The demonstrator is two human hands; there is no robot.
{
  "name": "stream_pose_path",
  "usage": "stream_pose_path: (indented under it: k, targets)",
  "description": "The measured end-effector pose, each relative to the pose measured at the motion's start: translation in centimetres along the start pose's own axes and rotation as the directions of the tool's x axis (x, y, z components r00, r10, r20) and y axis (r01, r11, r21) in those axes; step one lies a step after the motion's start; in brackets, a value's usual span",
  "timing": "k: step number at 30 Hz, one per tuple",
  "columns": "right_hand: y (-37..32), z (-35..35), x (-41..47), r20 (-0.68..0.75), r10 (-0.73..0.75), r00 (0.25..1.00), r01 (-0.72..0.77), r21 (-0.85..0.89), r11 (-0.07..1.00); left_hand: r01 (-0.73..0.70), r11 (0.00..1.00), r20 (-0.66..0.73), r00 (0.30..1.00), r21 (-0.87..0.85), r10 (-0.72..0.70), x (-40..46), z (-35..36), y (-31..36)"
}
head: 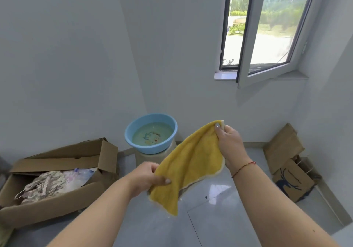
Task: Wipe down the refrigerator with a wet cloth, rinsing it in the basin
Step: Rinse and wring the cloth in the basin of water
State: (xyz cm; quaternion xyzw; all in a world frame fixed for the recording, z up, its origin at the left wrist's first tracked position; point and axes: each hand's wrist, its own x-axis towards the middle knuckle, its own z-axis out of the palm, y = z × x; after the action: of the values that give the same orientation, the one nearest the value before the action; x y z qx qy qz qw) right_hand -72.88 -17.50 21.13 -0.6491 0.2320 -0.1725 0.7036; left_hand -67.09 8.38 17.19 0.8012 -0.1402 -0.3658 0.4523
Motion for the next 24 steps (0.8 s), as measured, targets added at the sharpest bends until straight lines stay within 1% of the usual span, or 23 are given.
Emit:
stream_pose_path:
  k: [1, 3, 6, 8, 10, 13, 16, 19, 22, 24]
  targets:
    - [0.1, 1.0, 1.0, 0.002, -0.002, 1.0, 0.002, -0.007, 1.0, 0.04, 0.998, -0.007, 0.999, 0.038, -0.04, 0.9, -1.3, -0.8]
    - [0.1, 3.1, 3.1, 0.014, 0.006, 1.0, -0.005, -0.038, 0.999, 0.076, 0.997, -0.084, 0.994, -0.007, -0.076, 2.6, -4.2, -2.6]
    - [0.3, 6.9, 7.2, -0.014, -0.02, 1.0, 0.018, -0.156, 0.988, 0.05, 0.973, -0.213, 0.972, -0.223, -0.099, 5.6, -10.2, -4.4]
    - [0.9, 9.0, 10.1, -0.047, -0.053, 0.997, 0.039, -0.262, 0.964, -0.001, 0.936, -0.291, 0.951, -0.351, -0.108, 7.1, -13.3, -4.0]
    - [1.6, 10.7, 12.4, -0.085, -0.053, 0.995, 0.024, -0.313, 0.95, -0.061, 0.886, -0.34, 0.934, -0.46, -0.112, 9.1, -15.7, -3.7]
    - [2.7, 12.8, 15.1, -0.116, -0.022, 0.993, -0.02, -0.342, 0.939, -0.123, 0.813, -0.403, 0.903, -0.57, -0.146, 12.0, -18.1, -2.9]
    - [3.6, 14.5, 18.9, -0.14, 0.019, 0.99, -0.065, -0.328, 0.942, -0.138, 0.774, -0.449, 0.87, -0.618, -0.203, 15.2, -20.6, -2.6]
    - [4.4, 16.0, 23.5, -0.158, 0.079, 0.984, -0.125, -0.309, 0.943, -0.139, 0.729, -0.453, 0.855, -0.671, -0.254, 18.5, -23.1, -2.6]
    - [5.5, 17.8, 28.4, -0.154, 0.125, 0.98, -0.167, -0.295, 0.941, -0.152, 0.695, -0.478, 0.825, -0.703, -0.302, 22.8, -25.7, -2.6]
    - [5.7, 18.9, 30.7, -0.145, 0.146, 0.979, -0.185, -0.309, 0.933, -0.172, 0.665, -0.476, 0.824, -0.727, -0.307, 25.3, -26.9, -2.2]
